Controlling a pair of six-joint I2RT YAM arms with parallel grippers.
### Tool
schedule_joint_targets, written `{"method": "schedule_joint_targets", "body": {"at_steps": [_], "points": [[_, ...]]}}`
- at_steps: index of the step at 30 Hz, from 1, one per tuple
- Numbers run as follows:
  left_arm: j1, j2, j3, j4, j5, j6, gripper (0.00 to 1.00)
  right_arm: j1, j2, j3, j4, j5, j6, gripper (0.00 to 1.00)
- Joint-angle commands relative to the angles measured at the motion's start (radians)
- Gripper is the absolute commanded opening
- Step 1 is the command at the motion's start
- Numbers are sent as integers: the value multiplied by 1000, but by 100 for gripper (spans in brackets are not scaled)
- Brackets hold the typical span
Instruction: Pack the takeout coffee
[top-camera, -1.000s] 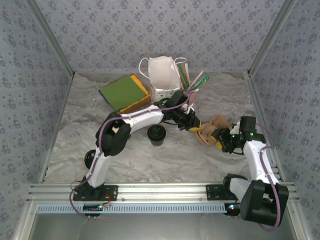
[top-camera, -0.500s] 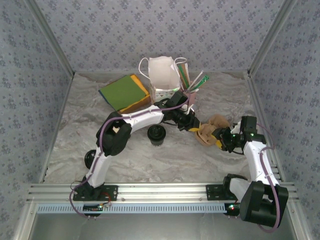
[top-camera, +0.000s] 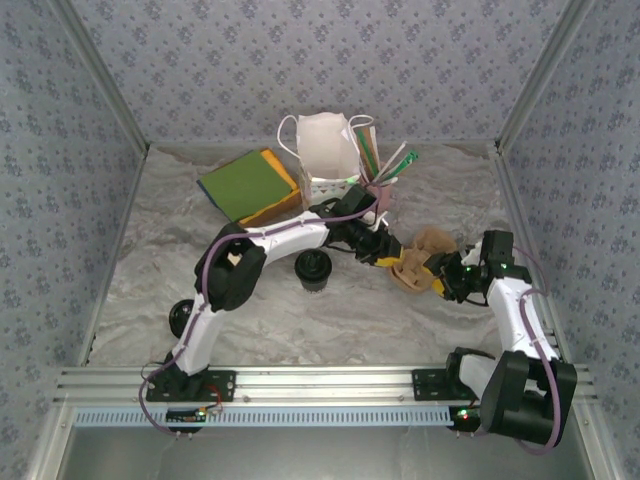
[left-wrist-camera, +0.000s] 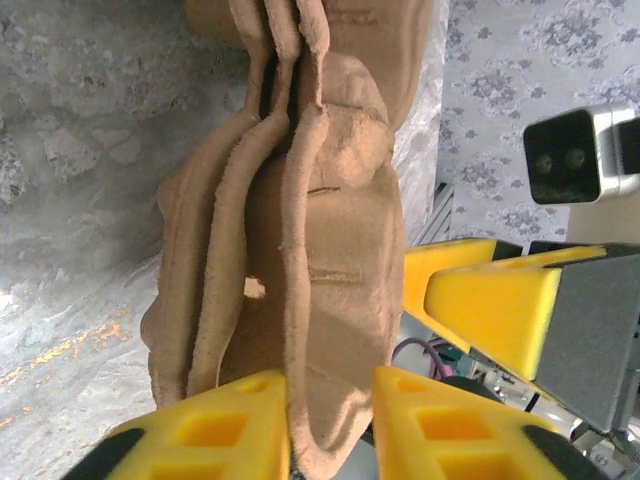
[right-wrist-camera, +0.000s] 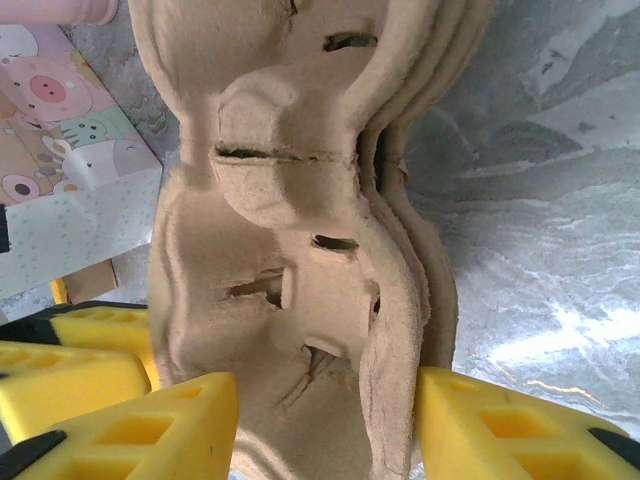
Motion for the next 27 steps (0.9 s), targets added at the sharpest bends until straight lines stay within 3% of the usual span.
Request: {"method": "schedule_joint_targets", "body": {"at_steps": [1, 8, 17, 27], "points": [[-5, 26, 31, -10, 48, 8, 32, -6, 8, -2, 14, -28, -16, 51], [-10, 45, 37, 9, 75, -14, 36, -8, 6, -5, 13, -27, -24, 51], [-23, 62, 114, -189, -12, 106, 34, -7, -2, -12, -7, -3, -48, 51], [-43, 116, 183, -255, -38, 153, 37, -5, 5, -21, -7, 0, -55, 52]]}}
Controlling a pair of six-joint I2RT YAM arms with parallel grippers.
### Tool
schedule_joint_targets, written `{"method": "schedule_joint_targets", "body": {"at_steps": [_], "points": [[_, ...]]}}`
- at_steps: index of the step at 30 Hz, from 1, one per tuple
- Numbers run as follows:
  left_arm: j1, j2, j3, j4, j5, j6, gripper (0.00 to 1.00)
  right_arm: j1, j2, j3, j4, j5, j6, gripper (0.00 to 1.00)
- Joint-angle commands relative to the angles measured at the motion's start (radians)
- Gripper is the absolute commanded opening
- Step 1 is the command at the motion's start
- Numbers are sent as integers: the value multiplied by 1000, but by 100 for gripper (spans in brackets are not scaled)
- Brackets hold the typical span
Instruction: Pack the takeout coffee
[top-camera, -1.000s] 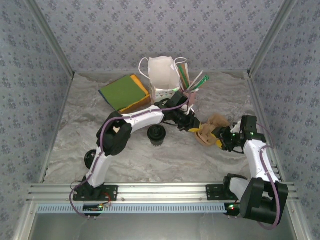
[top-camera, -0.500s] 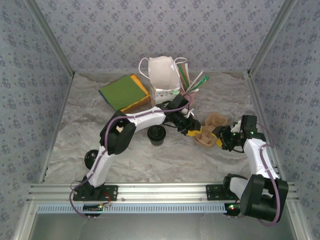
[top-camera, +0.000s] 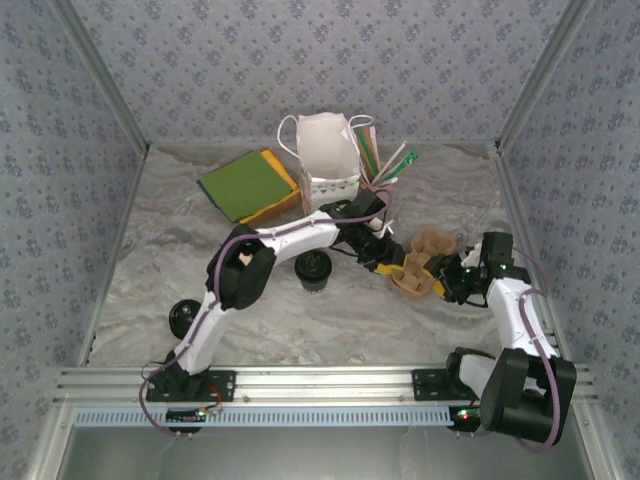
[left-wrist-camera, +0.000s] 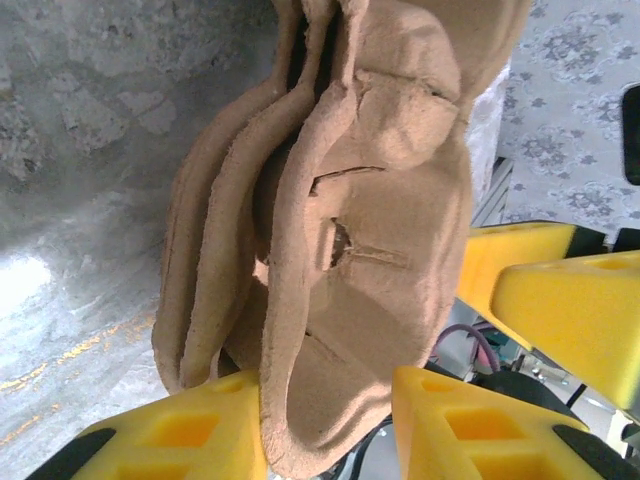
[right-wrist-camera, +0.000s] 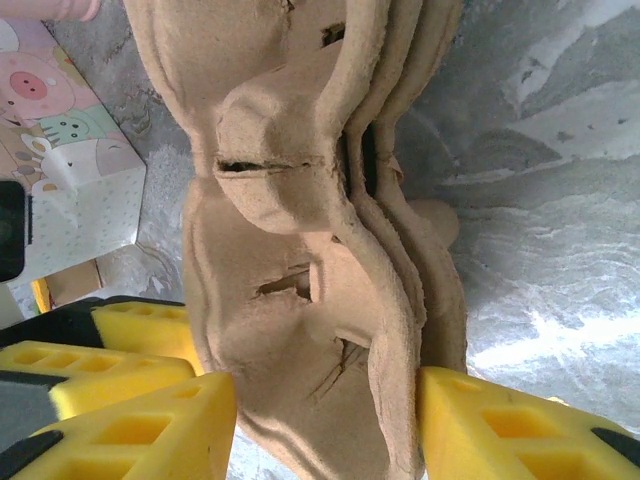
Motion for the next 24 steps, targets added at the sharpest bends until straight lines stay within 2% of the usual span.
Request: {"method": "schedule_joint_targets", "body": {"at_steps": [1, 3, 13, 18, 24], "points": [[-15, 33, 50, -47, -3, 42, 37, -2, 0, -5, -15, -10, -20, 51], [-18, 39, 56, -47, -3, 43, 36, 0, 1, -6, -12, -11, -21, 52], [-8, -3, 1, 14, -9, -2, 13, -1, -4, -7, -20, -3, -21, 51], [16, -59, -80, 127, 12, -87, 12, -4, -20, -6, -37, 8, -22, 52], [29, -104, -124, 205, 23, -145, 8, -18, -42, -2, -53, -8, -21, 57]]}}
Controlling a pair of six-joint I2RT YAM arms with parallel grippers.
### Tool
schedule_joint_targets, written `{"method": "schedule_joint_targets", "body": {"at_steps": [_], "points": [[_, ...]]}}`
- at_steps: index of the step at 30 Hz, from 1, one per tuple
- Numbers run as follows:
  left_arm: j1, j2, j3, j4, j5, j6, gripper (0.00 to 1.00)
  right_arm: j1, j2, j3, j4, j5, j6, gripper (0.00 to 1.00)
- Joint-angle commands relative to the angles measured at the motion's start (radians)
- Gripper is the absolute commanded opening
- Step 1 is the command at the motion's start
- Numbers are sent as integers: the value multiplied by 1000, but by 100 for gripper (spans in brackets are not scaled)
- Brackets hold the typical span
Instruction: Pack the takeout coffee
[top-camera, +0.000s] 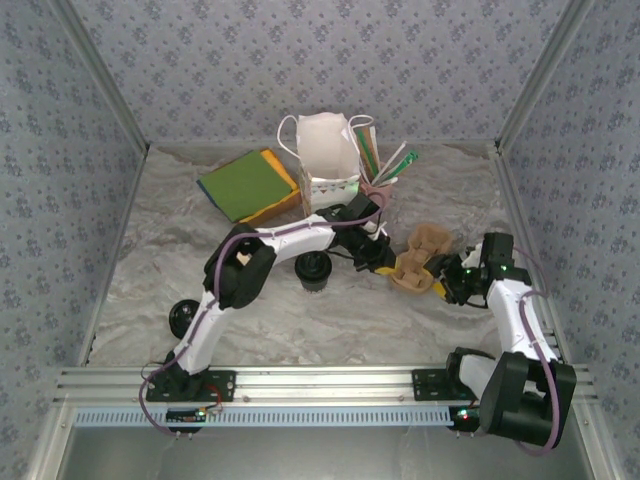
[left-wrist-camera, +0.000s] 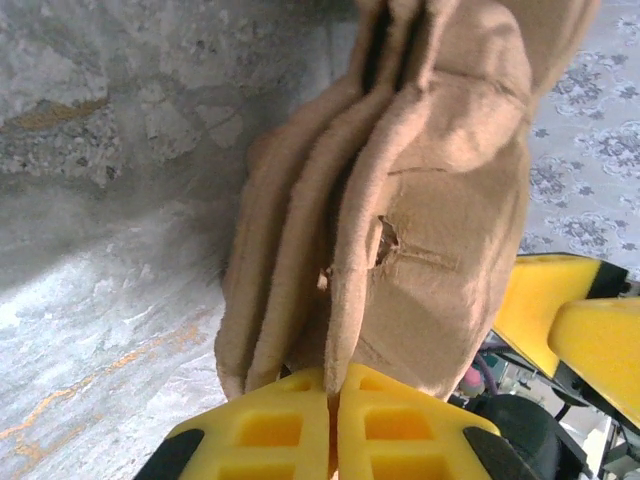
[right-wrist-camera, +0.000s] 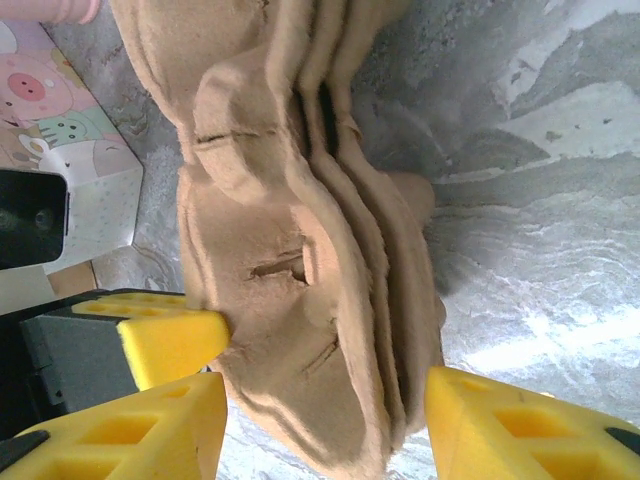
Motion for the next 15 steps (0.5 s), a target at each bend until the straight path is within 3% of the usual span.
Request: {"method": "schedule_joint_targets", "body": {"at_steps": [1, 15], "points": [[8, -79, -22, 91, 30, -62, 7, -14, -27, 0, -42, -21, -17, 59], [2, -71, -11, 45, 3, -27, 8, -36, -85, 7, -7, -125, 79, 52]]}}
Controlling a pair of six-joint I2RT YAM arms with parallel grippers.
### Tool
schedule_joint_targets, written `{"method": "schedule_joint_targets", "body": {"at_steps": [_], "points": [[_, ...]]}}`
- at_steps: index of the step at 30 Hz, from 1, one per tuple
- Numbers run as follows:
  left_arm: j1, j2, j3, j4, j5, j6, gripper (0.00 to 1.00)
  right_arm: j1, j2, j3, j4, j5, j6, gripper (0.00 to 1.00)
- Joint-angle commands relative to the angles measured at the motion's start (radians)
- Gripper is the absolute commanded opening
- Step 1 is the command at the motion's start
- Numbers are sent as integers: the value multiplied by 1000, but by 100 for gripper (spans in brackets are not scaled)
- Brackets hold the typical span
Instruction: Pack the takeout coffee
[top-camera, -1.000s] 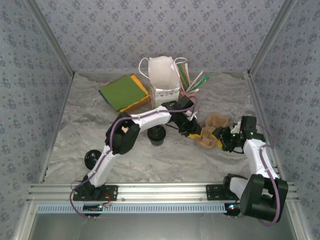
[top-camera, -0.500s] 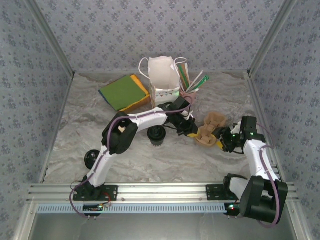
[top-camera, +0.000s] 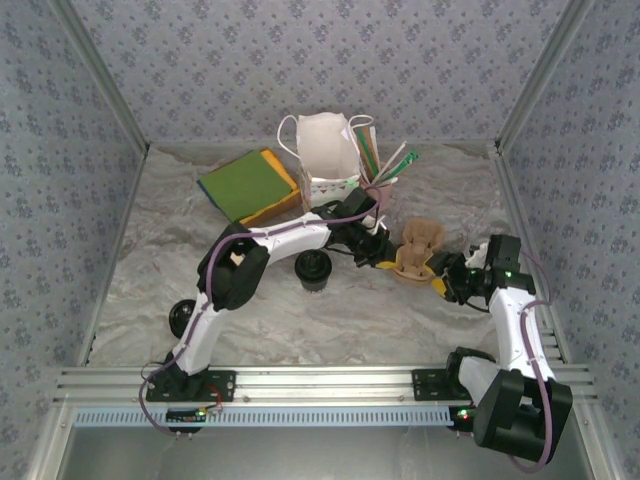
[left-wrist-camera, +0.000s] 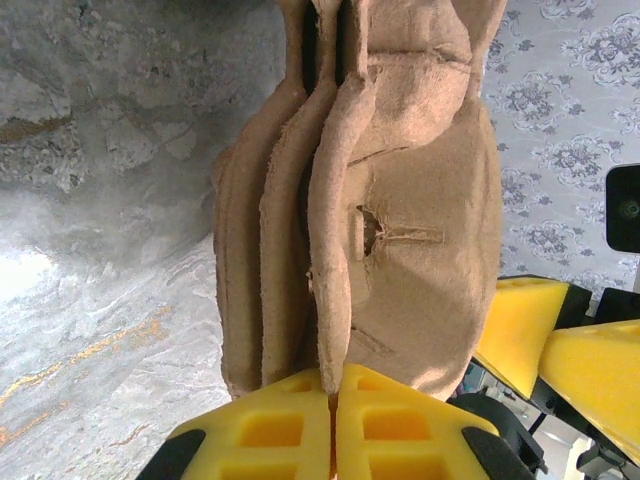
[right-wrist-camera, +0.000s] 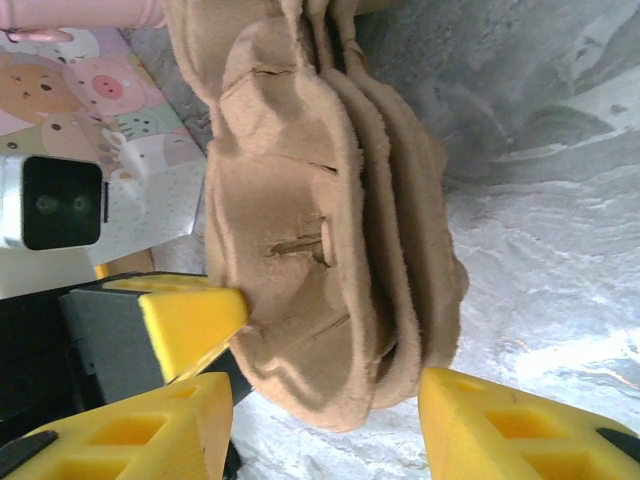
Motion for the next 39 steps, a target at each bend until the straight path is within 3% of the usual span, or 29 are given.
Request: {"method": "schedule_joint_targets", "body": {"at_steps": [1, 24, 33, 39], "points": [[-4, -33, 10, 0, 3, 13, 8, -8, -2, 11, 5, -38, 26, 52], [-13, -12, 31, -8, 22, 25, 8, -2, 145, 19, 108, -21, -3, 38], [-16, -20, 35, -22, 18, 37, 9, 9, 153, 27, 91, 7, -42, 19], [-14, -36, 45, -47, 2, 57, 12, 11, 114, 24, 67, 14, -56, 12]]}}
